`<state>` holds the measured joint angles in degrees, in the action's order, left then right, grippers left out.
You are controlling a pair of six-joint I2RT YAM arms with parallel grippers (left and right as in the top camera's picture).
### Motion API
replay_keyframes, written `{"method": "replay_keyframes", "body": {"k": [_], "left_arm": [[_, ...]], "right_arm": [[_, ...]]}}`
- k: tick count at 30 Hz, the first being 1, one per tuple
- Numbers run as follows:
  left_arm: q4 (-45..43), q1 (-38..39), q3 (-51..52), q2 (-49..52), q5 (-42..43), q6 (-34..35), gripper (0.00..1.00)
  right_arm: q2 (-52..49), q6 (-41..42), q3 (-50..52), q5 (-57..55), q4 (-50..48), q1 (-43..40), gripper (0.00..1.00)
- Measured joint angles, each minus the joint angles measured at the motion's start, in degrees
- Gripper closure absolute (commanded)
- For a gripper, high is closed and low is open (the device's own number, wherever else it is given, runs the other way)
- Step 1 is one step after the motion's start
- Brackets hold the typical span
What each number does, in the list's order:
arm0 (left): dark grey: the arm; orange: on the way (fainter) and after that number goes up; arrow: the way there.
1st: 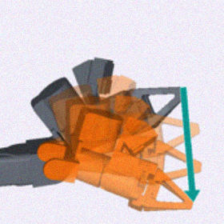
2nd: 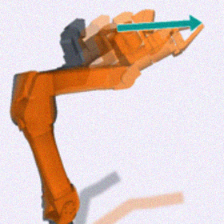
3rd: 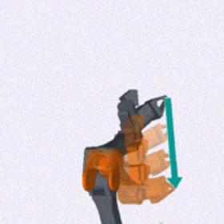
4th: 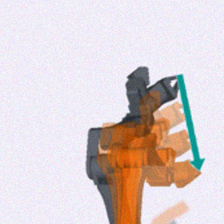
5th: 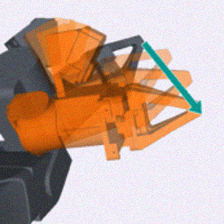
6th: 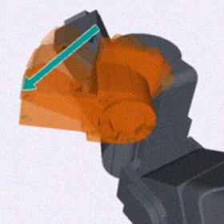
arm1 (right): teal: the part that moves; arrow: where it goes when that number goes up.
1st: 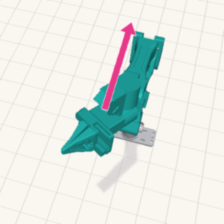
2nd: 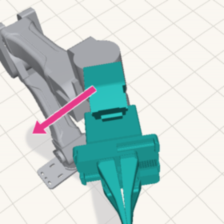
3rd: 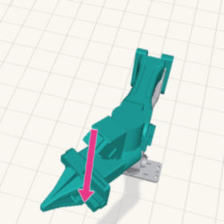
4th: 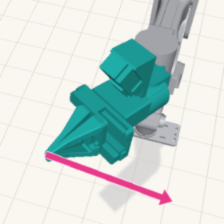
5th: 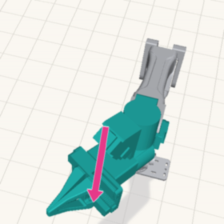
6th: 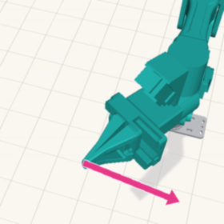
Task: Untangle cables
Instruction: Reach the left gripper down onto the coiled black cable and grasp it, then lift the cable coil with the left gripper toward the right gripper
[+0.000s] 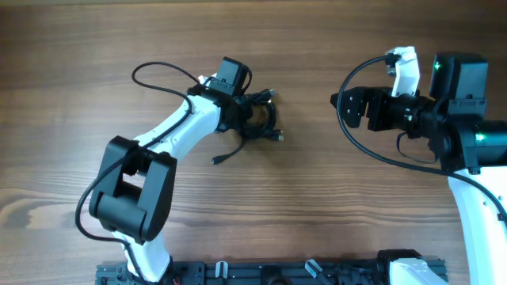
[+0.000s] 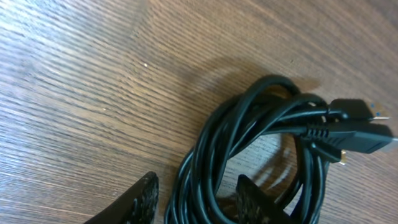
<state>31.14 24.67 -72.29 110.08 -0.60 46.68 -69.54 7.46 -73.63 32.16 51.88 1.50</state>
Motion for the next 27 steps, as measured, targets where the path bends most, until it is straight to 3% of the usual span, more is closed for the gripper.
{"method": "replay_keyframes", "body": {"k": [8,11,21,27], "left_arm": [[0.6,0.3,0.0,3.3,-0.2,0.1,0.8],[1.4,0.3,-0.1,3.3,-0.7,0.3,0.96],[2.1,0.3,-0.7,3.3,-1.5,-0.2,0.96],[3.1,0.3,-0.3,-2.8,-0.6,-8.6,0.96]], "right_arm": [[0.0,0.0,0.0,0.0,0.0,0.0,0.0],[0.0,0.0,0.0,0.0,0.0,0.0,0.0],[0.0,0.0,0.0,0.0,0.0,0.0,0.0],[0.0,0.0,0.0,0.0,0.0,0.0,0.0]]}}
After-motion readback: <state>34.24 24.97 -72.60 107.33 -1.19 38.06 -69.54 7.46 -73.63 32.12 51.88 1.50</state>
